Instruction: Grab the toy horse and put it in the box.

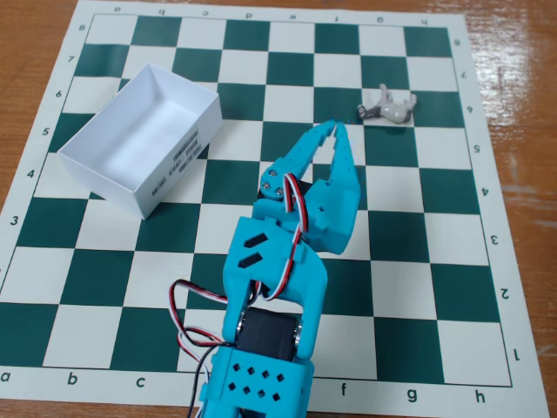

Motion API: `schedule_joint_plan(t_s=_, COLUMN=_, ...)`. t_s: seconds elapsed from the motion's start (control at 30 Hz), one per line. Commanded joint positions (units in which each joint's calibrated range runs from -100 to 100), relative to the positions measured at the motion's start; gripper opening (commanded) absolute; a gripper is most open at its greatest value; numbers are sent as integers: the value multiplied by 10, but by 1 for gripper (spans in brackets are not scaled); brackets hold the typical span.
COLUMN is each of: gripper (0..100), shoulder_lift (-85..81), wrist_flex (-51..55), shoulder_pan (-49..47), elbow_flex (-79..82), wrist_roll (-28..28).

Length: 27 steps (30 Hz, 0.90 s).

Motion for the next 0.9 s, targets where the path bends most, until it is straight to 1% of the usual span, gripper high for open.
schedule_joint_plan(t_s=0.0, gripper=0, shoulder_lift=-4, wrist_flex=117, shoulder_pan=-9, elbow_flex=4, wrist_roll=2)
schedule_joint_plan(t_s=0.07, gripper=0, shoulder_lift=-4, wrist_flex=210, shoulder_pan=-5, elbow_flex=4, wrist_roll=7)
schedule_joint_plan(t_s=0.17, gripper=0, shoulder_lift=-4, wrist_flex=318, shoulder_pan=5, elbow_flex=4, wrist_roll=15)
schedule_joint_plan(t_s=0.3, gripper=0, shoulder_lift=-4, wrist_flex=413, shoulder_pan=-10, elbow_flex=4, wrist_roll=11)
schedule_joint_plan(t_s=0.5, gripper=0, shoulder_lift=-4, wrist_flex=557, shoulder_pan=-57, elbow_flex=4, wrist_roll=11)
schedule_joint_plan(t_s=0.6, gripper=0, shoulder_lift=-4, wrist_flex=604, shoulder_pan=-67, elbow_flex=4, wrist_roll=10)
schedule_joint_plan(t_s=0.87, gripper=0, shoulder_lift=-3, wrist_flex=603, shoulder_pan=-47, elbow_flex=4, wrist_roll=5)
